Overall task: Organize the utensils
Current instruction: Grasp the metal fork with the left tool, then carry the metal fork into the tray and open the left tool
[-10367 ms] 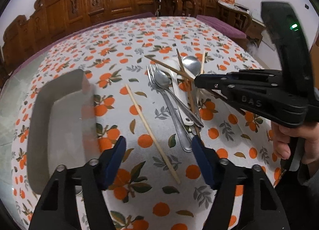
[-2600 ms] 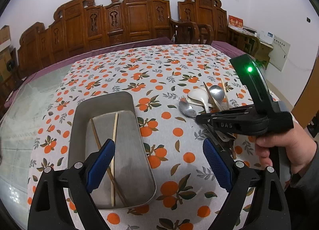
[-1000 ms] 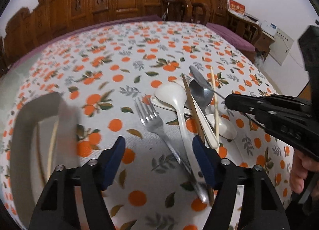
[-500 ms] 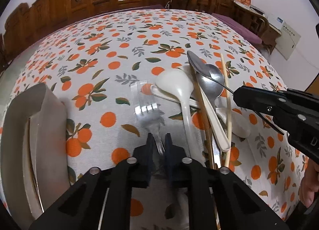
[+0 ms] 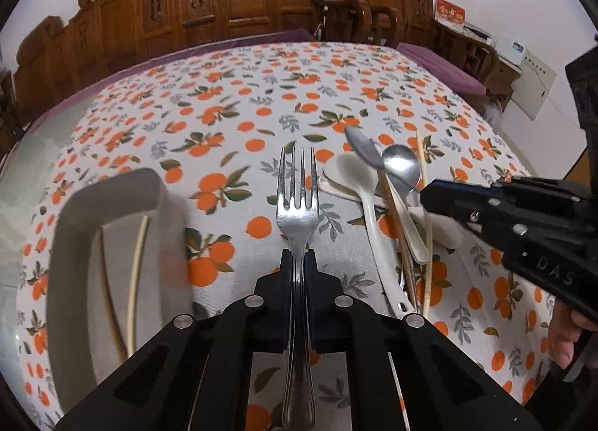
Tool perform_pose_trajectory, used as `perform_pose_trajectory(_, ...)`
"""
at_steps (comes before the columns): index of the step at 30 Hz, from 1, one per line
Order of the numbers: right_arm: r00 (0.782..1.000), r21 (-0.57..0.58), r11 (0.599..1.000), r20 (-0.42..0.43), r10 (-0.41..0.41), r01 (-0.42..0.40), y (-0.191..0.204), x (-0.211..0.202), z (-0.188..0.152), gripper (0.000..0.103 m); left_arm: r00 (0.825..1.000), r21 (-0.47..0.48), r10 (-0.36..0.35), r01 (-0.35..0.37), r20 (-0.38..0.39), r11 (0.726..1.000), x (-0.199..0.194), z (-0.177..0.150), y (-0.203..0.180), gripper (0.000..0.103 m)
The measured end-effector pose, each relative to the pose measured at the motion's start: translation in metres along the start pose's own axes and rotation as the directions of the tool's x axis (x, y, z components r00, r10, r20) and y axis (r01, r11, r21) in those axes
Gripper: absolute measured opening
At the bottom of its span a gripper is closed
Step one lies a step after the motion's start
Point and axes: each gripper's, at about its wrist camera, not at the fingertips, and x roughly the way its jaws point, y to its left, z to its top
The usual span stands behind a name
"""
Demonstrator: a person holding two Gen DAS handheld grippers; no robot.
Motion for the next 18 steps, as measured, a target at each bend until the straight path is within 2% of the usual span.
perform_pose_trajectory(18,0.997,-0.060,0.997,0.054,0.050,-0.046,0.038,-0.022,0.003,0.007,0.996,-0.014,0.032,-0.031,0.082,0.999,-0.062,0.008,0.037,0.006)
